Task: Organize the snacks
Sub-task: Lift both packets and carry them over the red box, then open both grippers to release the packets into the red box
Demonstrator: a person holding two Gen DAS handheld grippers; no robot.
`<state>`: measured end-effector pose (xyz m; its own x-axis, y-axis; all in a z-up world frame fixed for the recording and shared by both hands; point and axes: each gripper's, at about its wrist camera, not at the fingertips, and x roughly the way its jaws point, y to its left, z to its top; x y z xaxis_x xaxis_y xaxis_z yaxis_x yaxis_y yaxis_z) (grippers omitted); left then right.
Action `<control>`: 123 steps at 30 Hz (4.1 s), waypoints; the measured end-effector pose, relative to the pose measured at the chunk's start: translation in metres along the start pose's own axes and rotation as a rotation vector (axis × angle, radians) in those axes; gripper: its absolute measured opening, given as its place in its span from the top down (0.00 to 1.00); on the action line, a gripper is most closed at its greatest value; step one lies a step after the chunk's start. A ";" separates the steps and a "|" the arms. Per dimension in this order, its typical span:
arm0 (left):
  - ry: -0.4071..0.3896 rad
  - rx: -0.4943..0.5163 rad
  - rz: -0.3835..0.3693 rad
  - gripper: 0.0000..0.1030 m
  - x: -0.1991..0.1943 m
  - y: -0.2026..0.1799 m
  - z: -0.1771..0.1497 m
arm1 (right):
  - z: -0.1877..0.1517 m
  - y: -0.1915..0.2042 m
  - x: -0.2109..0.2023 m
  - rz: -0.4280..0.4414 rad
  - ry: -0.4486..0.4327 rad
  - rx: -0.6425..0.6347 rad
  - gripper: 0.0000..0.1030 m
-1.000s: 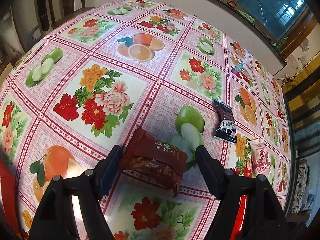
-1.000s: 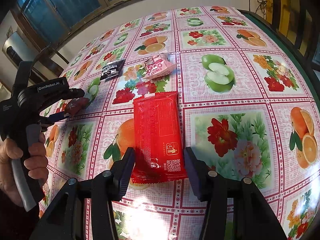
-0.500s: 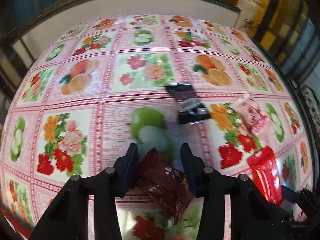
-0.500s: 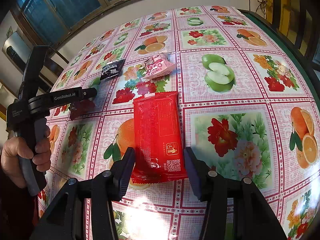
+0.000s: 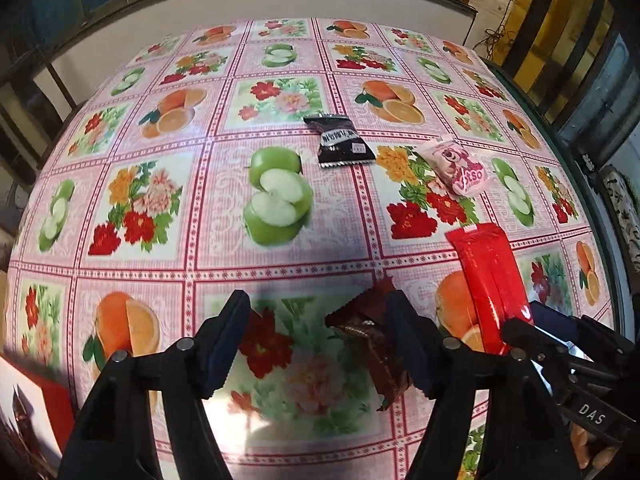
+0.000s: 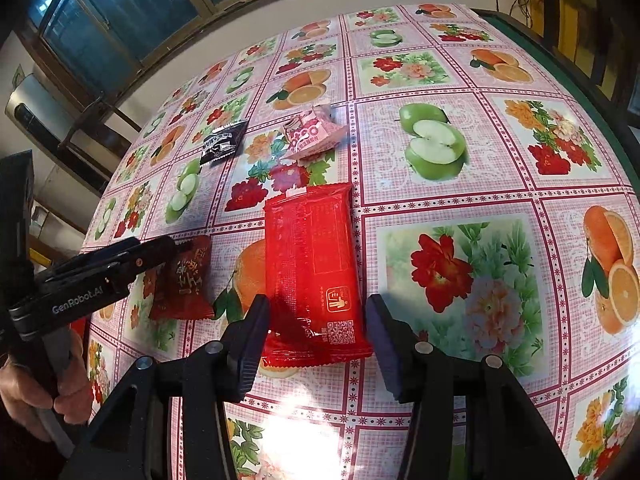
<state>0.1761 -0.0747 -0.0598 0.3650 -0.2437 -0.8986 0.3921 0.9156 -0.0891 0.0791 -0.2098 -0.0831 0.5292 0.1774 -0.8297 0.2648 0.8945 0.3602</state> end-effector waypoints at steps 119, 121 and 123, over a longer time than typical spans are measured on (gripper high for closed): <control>-0.328 -0.554 0.538 0.20 -0.180 0.262 -0.201 | -0.052 0.296 0.039 0.665 0.083 -0.232 0.55; -0.350 -0.576 0.569 0.16 -0.187 0.263 -0.203 | -0.038 0.268 0.034 0.628 0.046 -0.173 0.55; -0.371 -0.597 0.577 0.16 -0.192 0.262 -0.204 | -0.025 0.234 0.028 0.597 0.010 -0.104 0.55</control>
<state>0.0362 0.2770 0.0021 0.6577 0.3109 -0.6862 -0.4009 0.9156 0.0306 0.1360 0.0154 -0.0329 0.5546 0.6643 -0.5011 -0.1562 0.6746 0.7215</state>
